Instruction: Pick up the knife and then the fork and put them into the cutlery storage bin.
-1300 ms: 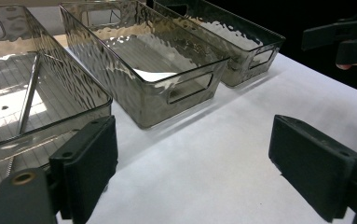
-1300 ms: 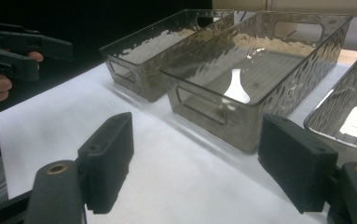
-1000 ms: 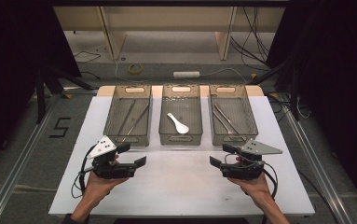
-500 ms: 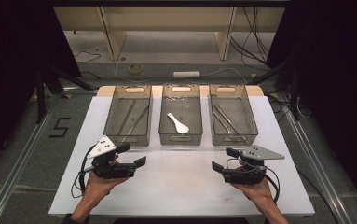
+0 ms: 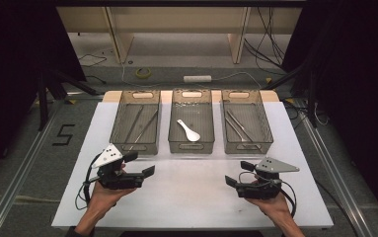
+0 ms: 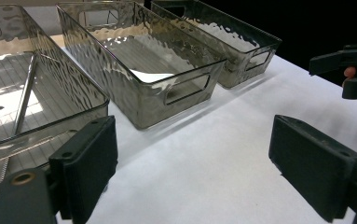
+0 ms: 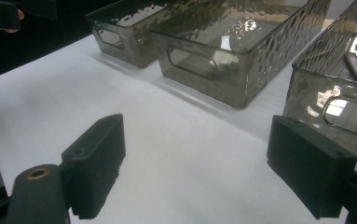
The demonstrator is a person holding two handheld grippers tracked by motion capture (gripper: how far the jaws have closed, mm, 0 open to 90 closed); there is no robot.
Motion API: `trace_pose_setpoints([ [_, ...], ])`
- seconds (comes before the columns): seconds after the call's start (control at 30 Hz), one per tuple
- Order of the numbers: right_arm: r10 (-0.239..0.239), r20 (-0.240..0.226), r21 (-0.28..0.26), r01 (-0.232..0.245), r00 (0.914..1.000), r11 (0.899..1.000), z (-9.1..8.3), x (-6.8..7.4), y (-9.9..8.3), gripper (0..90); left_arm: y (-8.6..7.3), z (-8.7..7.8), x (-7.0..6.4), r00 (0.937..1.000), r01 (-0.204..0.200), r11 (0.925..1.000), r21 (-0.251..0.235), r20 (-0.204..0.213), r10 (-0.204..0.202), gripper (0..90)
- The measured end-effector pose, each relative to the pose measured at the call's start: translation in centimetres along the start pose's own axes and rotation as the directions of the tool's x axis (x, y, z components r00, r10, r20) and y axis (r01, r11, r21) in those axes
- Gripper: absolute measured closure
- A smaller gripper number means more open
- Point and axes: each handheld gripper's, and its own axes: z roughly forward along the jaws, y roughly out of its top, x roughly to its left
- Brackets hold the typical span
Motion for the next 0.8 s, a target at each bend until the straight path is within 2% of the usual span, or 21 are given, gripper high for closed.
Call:
trace_pose_setpoints([
  [0.8,-0.005,0.008,-0.017,0.005,1.0,1.0,-0.14,0.0,0.2,20.4,0.01,-0.03,0.0,1.0,-0.002,1.0,0.001,-0.002,0.002,14.8],
])
